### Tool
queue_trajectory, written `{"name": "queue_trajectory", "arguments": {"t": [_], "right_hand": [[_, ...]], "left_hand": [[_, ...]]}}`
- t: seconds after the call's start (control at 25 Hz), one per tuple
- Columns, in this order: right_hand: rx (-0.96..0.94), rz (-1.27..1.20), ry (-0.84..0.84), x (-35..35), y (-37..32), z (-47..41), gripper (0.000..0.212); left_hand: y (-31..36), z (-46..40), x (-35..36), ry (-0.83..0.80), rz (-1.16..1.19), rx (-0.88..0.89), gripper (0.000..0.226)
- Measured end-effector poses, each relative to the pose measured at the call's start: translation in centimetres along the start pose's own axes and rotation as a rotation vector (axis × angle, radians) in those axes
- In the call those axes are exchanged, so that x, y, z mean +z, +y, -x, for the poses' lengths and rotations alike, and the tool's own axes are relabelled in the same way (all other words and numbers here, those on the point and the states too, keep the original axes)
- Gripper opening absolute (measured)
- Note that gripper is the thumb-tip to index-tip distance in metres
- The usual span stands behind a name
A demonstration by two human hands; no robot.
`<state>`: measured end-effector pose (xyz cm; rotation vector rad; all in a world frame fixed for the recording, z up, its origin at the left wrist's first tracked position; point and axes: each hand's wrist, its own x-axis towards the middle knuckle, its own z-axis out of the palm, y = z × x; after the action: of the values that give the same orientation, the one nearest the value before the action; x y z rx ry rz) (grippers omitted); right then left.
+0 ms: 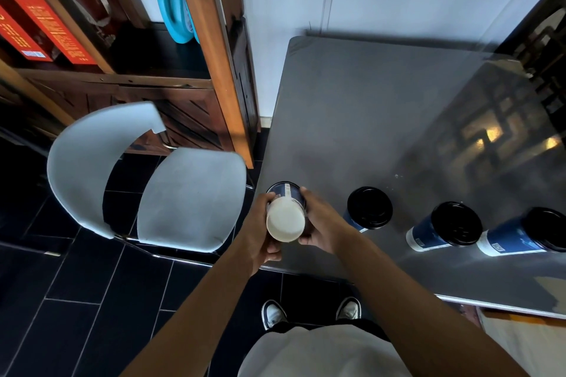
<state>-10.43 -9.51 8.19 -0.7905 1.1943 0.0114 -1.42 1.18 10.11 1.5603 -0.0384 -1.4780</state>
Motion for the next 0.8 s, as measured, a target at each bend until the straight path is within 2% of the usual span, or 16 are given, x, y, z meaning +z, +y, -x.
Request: {"name": "queue_trajectory", "arguments": {"t": [0.16,0.4,0.56,0.68,0.8], "right_hand": [[0.020,-0.099,-0.001,0.1,0.1,0.2,0.050],[0.015,-0.090,0.006,0.2,-0.3,0.6,0.045],[-0.008,-0.048,-0.006,0.1,-0.1,0.2,0.048],[-0.141,-0.044,0.000,-0.3,0.1,-0.3,0.045],[-0.281,-0.005,-0.135,-1.0,0.7,-0.6,0.040]], "left_hand": [[0.0,-0.1,0.5,-0.021,0.057,0.004,0.060],[-0.1,-0.4,0.2,-0.039,0.080,0.009,0.063],[-0.4,-0.6,-0.3,0.017,-0.026,0.020,0.064],[-1.0,-1.0,-1.3,0.152,-0.159,0.159,0.054],[-1.7,-1.4,-2.7,0.199,-0.182,0.286,0.038]]}}
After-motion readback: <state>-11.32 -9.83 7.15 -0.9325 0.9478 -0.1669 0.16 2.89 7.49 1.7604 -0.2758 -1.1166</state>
